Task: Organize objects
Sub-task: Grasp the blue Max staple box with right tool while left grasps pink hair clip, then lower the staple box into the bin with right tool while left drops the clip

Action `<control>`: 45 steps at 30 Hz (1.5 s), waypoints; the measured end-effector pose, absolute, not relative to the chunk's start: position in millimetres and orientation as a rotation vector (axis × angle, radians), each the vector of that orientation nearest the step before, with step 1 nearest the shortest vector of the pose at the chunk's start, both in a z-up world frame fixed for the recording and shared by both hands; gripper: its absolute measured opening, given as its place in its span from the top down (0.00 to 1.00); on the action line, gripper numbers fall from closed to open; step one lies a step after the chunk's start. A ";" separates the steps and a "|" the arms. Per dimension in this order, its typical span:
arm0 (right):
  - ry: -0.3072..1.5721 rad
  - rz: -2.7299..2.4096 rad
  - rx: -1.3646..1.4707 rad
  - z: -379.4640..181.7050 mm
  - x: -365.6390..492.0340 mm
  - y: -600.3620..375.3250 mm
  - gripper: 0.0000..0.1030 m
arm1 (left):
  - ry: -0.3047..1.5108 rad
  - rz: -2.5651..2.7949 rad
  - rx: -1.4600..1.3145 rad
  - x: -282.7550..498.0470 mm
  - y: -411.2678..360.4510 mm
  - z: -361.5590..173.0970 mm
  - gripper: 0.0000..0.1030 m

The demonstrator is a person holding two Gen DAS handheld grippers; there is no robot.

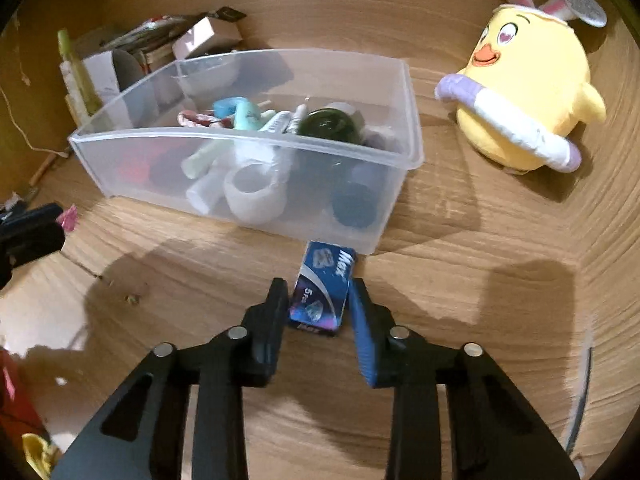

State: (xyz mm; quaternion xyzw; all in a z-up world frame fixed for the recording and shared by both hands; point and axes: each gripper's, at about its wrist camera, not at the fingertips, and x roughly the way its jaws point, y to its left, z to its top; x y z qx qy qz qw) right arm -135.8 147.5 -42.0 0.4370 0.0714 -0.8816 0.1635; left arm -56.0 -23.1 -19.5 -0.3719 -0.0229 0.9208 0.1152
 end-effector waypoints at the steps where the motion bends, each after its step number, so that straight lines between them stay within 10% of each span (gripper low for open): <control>1: 0.200 -2.512 1.243 -41.9 -134.3 147.9 0.76 | -0.075 2.703 -1.078 -56.7 -24.3 -16.7 0.81; 27: 0.045 -2.540 0.817 71.8 -132.8 132.3 0.76 | -0.199 2.823 -0.834 -107.3 -38.3 60.4 0.81; 45: 0.099 -2.463 1.026 26.6 -205.2 104.6 0.76 | -0.255 2.790 -1.123 -195.9 -52.2 1.4 0.81</control>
